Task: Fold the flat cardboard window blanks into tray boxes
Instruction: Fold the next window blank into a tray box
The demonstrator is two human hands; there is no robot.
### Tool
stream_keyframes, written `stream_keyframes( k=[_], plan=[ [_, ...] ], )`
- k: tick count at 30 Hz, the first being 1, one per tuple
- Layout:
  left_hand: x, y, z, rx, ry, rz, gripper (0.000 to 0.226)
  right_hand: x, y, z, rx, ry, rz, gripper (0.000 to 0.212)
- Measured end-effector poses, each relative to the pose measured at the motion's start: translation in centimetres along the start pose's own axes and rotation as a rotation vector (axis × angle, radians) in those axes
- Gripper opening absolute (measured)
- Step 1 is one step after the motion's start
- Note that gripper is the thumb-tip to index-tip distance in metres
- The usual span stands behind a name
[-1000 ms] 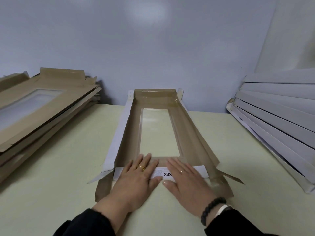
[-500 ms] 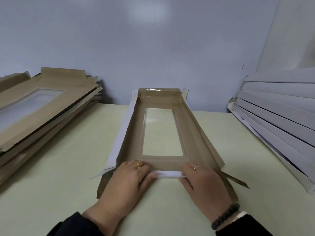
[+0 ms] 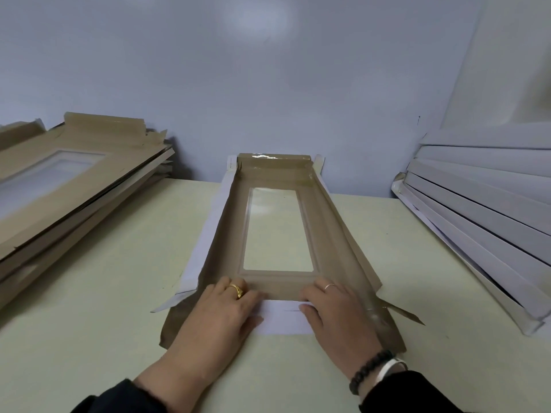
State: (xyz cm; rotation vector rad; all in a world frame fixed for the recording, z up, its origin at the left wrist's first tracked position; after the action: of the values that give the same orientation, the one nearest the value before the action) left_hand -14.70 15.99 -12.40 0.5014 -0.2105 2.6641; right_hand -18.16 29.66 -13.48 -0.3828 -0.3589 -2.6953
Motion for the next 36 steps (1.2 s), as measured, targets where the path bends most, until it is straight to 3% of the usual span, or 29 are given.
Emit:
stream_keyframes(
  k=[2,5,8,10,13,16,19,22,25,29,32,36],
  plan=[
    [-0.1,-0.9,1.3,-0.018,-0.102,-0.113,0.010,-0.5,0.4,1.1,-0.006,-0.132,0.018,0.024],
    [-0.6,-0.5,6.3,-0.135,-0.394,-0.193,0.036,-1.5,1.0,2.4,-0.094,-0.289,0.074,0.032],
    [-2.0,5.0,9.8,-0.335,-0.612,0.101,0.022,-3.0,1.8,4.1,-0.076,-0.420,0.173,0.013],
    [-2.6,8.3,8.4,-0.424,-0.461,0.278,0.020,-3.9,2.3,5.0,-0.067,-0.456,0.233,0.011],
    [-3.9,10.1,4.4,-0.636,-0.143,0.338,0.043,-4.7,3.1,5.4,-0.126,-0.440,0.307,0.011],
    [-5.1,10.8,2.3,-0.763,-0.001,0.378,0.053,-5.3,3.4,4.3,-0.208,-0.365,0.342,0.015],
    [-5.3,11.0,1.5,-0.806,0.047,0.380,0.054,-5.5,3.4,3.4,-0.244,-0.284,0.369,0.032],
    [-5.5,11.1,1.3,-0.843,0.116,0.352,0.050,-5.5,3.4,3.3,-0.285,-0.240,0.396,0.031],
    [-5.9,11.6,0.8,-0.861,0.201,0.333,0.062,-5.5,3.3,3.1,-0.266,-0.234,0.385,0.031],
    [-5.9,12.0,0.2,-0.849,0.219,0.336,0.069,-5.4,3.0,3.4,-0.179,-0.292,0.351,0.031],
    [-6.0,11.7,0.0,-0.875,0.203,0.354,0.070,-5.4,2.8,3.1,-0.132,-0.246,0.356,0.027],
    [-5.2,10.8,1.0,-0.935,0.072,0.352,0.021,-5.3,2.9,2.9,-0.095,-0.173,0.373,0.021]
  ],
)
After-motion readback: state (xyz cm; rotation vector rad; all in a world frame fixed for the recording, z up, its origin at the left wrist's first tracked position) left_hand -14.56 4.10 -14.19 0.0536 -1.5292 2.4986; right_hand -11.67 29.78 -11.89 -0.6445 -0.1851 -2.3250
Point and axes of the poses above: each hand's wrist, its own x-axis towards the middle knuckle, its own z-axis out of the back of the hand, y = z × x, the point moved 7 cm from there along x, towards the middle knuckle, and after that the axes turned 5 degrees about -z, right-handed, at the moved point
